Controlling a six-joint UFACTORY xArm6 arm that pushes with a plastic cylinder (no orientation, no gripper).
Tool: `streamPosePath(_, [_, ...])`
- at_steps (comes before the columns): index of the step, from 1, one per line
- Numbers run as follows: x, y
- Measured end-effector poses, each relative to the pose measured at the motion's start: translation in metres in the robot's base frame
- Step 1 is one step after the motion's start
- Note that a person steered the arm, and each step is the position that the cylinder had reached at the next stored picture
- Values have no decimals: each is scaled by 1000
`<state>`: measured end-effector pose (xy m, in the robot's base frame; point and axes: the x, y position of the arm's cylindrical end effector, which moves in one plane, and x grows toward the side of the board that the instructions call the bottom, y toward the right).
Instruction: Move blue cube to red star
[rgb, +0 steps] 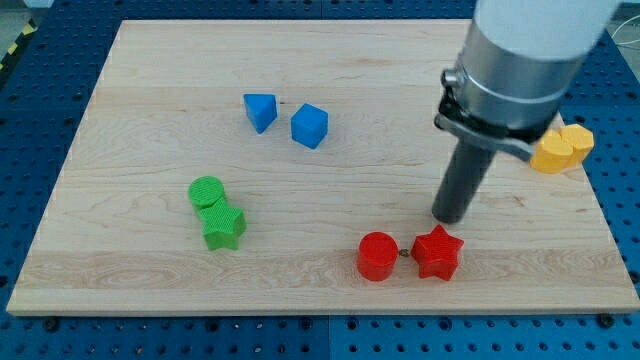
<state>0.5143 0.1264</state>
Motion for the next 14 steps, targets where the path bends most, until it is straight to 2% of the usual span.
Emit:
streamPosePath(2, [-100, -52])
streamPosePath(4, [-136, -134])
streamPosePath(5, [-168, -167])
streamPosePath(7, [-165, -184])
streamPosePath(10, [-92, -168])
streamPosePath(12, [-86, -110])
streamPosePath(14, [-93, -117])
